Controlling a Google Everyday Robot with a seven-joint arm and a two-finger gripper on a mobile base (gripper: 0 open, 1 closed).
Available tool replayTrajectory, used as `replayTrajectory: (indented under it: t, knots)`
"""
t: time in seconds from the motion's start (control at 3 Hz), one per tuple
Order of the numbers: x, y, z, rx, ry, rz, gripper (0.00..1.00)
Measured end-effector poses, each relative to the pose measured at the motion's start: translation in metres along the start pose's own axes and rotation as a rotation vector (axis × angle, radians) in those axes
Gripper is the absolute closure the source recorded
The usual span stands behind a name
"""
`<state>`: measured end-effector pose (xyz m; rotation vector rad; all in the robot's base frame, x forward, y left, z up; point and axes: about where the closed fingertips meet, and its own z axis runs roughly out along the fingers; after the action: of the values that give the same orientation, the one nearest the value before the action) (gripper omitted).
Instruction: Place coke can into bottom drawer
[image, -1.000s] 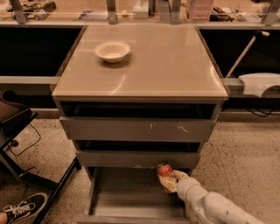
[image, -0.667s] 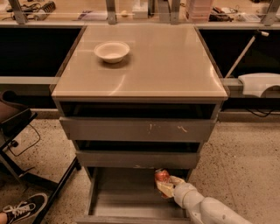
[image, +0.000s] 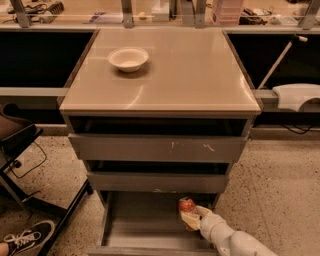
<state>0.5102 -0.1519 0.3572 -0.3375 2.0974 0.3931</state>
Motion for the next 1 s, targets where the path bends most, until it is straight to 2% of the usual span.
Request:
replayTrajectory:
  t: [0.33, 0.67, 1.0]
  knots:
    - [0.053, -0.022, 0.022, 0.036, 0.006, 0.062, 1.00]
    - [0.122, -0.040, 0.061, 0.081, 0.079, 0.157, 1.00]
    - [0.175, -0.047, 0.097, 0.104, 0.185, 0.191, 1.00]
